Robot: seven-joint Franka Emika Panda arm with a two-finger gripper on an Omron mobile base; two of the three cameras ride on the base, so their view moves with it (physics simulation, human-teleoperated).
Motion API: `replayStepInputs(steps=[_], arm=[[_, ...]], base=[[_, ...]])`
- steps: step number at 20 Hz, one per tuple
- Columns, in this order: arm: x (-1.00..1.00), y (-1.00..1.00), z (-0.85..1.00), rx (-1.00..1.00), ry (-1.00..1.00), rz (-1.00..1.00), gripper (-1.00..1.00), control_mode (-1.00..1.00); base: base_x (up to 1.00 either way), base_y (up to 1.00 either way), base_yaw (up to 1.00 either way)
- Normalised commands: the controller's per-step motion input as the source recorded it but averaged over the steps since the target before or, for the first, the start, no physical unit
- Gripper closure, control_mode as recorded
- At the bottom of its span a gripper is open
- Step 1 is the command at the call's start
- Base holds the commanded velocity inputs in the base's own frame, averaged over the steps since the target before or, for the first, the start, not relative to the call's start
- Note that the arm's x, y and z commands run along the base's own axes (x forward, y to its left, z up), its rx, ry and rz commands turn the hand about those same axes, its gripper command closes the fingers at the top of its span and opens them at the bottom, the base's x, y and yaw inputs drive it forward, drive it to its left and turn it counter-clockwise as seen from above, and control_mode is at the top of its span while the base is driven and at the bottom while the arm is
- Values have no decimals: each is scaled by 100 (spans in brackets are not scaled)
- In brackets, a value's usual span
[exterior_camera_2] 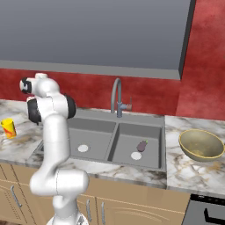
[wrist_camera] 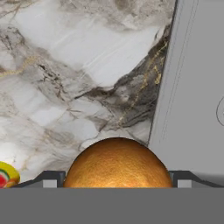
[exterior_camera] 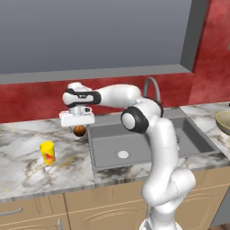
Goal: Remove the eggplant and orange from the sink. Then move the bowl and cup from the counter to the sink for washing.
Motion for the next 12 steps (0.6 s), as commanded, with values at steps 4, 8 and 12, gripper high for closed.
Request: replayStepInputs(steps=[4, 8, 12], arm=[[19, 19, -7, 0, 8, 0, 100, -100], [19, 13, -15, 0, 15, 0, 100, -100], [17, 16, -17, 0, 4, 0, 100, -100]], base=[[0, 0, 0], [0, 0, 0], [0, 0, 0]])
